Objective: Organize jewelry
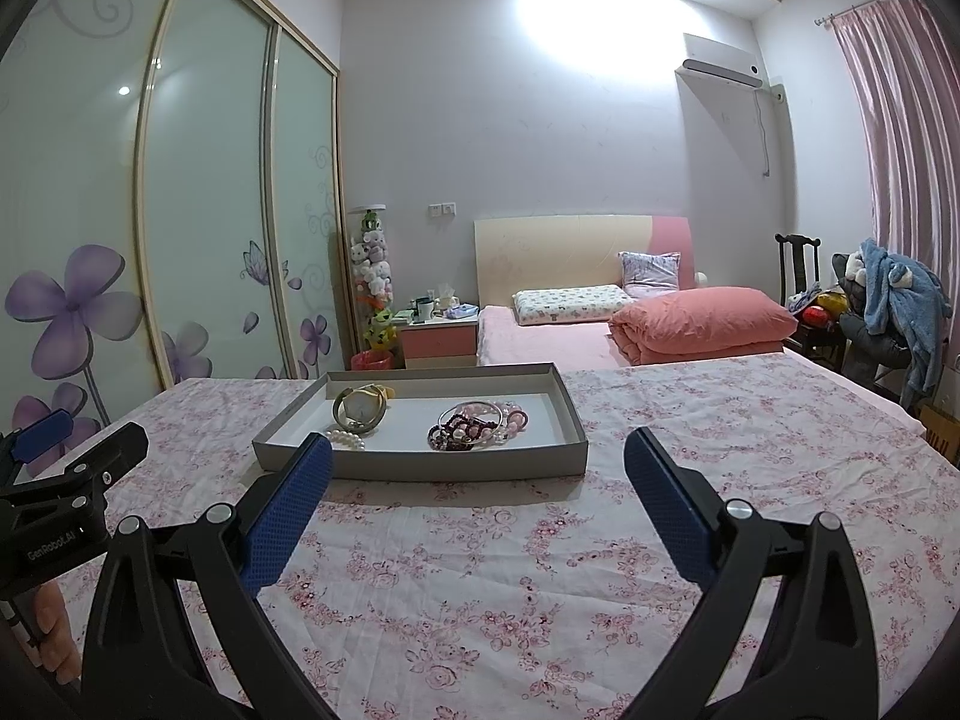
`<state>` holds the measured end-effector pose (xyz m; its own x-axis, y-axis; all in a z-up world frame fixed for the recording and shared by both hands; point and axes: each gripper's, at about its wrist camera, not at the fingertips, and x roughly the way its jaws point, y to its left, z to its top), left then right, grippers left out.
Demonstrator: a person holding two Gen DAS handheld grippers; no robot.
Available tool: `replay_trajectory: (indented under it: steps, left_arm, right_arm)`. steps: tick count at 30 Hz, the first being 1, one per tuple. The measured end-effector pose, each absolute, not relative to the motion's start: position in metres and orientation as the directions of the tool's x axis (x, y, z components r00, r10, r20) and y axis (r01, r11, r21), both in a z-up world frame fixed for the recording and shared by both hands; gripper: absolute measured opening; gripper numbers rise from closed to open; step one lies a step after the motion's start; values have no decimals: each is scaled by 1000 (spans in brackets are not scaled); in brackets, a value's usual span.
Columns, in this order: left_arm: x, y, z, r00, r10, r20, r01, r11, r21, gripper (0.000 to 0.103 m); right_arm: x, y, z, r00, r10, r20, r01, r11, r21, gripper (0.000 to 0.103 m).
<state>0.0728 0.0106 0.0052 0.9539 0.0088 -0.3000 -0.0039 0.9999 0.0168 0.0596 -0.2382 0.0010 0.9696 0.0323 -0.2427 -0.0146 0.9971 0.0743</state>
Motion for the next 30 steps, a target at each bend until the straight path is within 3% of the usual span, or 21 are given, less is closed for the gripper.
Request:
replay_trajectory:
  steps: [30]
  left_arm:
    - [72, 9, 5, 954, 8, -301, -3, 1000, 17, 98]
  right_arm:
    - [61, -235, 0, 968, 36, -249, -17, 997, 77, 97]
